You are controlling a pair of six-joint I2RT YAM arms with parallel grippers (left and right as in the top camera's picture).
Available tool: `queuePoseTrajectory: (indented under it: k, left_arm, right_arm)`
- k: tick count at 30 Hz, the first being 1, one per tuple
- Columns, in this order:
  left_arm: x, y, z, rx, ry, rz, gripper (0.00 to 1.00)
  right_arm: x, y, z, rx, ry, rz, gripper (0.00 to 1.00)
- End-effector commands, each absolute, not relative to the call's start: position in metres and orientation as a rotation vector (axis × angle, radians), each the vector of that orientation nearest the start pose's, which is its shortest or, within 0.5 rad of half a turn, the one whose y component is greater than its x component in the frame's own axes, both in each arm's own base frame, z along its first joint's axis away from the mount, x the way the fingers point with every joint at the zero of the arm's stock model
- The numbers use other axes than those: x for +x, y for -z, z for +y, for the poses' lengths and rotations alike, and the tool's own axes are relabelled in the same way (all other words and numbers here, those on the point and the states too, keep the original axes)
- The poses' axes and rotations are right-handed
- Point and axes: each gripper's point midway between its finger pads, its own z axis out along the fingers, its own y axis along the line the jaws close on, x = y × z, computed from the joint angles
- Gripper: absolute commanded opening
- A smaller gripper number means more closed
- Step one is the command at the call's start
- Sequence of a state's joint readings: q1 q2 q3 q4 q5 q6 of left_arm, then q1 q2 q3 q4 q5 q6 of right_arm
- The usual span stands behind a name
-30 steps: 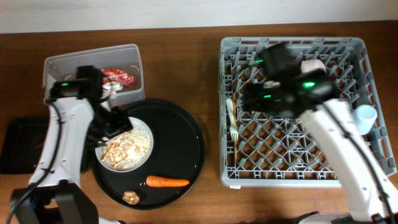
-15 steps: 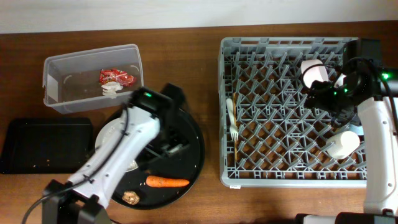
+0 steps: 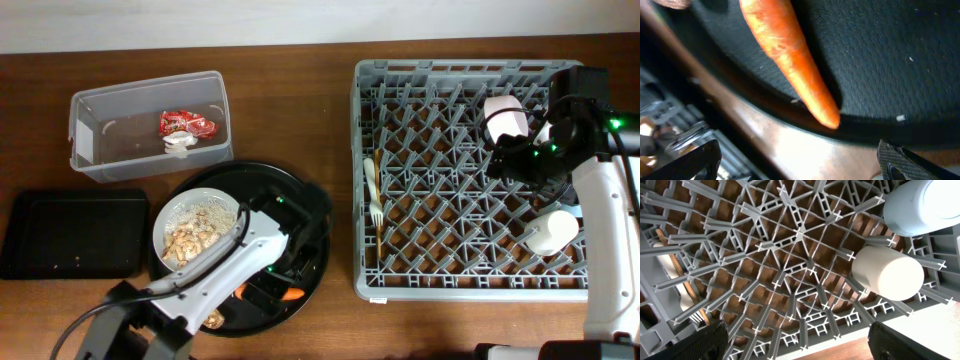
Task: Sort waste into correct bins and load items into the dishwasher rack
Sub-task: 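Grasp the orange carrot on the tray with the left gripper, then carry the carrot left onto the black rectangular tray and release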
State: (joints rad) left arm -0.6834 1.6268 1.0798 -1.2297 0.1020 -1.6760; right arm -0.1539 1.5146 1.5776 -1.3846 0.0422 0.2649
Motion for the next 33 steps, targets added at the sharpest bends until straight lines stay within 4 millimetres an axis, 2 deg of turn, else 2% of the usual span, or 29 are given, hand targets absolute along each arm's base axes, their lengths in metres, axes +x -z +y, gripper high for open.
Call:
queuePoseTrajectory:
  k: [1, 6, 11, 14, 19, 21, 22, 24, 26, 30, 32, 33]
  left_arm:
    - [0.156, -0.045, -0.141, -1.765, -0.284, 2.8, 0.99]
    - [0.164, -0.028, -0.116, -1.908, -0.28, 2.714, 0.99]
    - [0.202, -0.013, -0.107, -1.658, -0.141, 2.711, 0.99]
    - [0.203, -0.013, -0.109, -1.656, -0.125, 2.715, 0.98]
    - [0.198, -0.009, -0.106, -1.661, -0.15, 2.72, 0.89]
    - [0.196, -0.008, -0.105, -1.66, -0.157, 2.721, 0.89]
    - [0.197, -0.008, -0.105, -1.659, -0.158, 2.719, 0.81]
    - [0.199, -0.008, -0.106, -1.657, -0.143, 2.715, 0.71]
    - [0.202, -0.008, -0.108, -1.653, -0.121, 2.709, 0.5]
    - [0.204, -0.008, -0.107, -1.649, -0.121, 2.703, 0.37]
    - [0.204, -0.008, -0.106, -1.647, -0.124, 2.701, 0.34]
    - [0.204, -0.008, -0.105, -1.641, -0.132, 2.701, 0.27]
  right_arm:
    - [0.299, -0.217, -0.053, 0.607, 0.03, 2.818, 0.92]
    - [0.299, -0.216, -0.053, 0.607, 0.028, 2.82, 0.92]
    - [0.3, -0.216, -0.052, 0.606, 0.019, 2.82, 0.92]
    - [0.299, -0.216, -0.052, 0.605, 0.019, 2.82, 0.92]
    - [0.299, -0.216, -0.052, 0.606, 0.019, 2.82, 0.92]
    - [0.3, -0.216, -0.052, 0.605, 0.019, 2.82, 0.92]
    - [0.3, -0.216, -0.052, 0.605, 0.019, 2.82, 0.92]
    - [0.3, -0.216, -0.052, 0.606, 0.02, 2.819, 0.92]
    - [0.3, -0.216, -0.052, 0.606, 0.02, 2.819, 0.92]
    - [0.3, -0.216, -0.052, 0.606, 0.02, 2.82, 0.92]
    - [0.3, -0.216, -0.052, 0.606, 0.02, 2.82, 0.92]
    - [0.299, -0.216, -0.053, 0.606, 0.021, 2.82, 0.92]
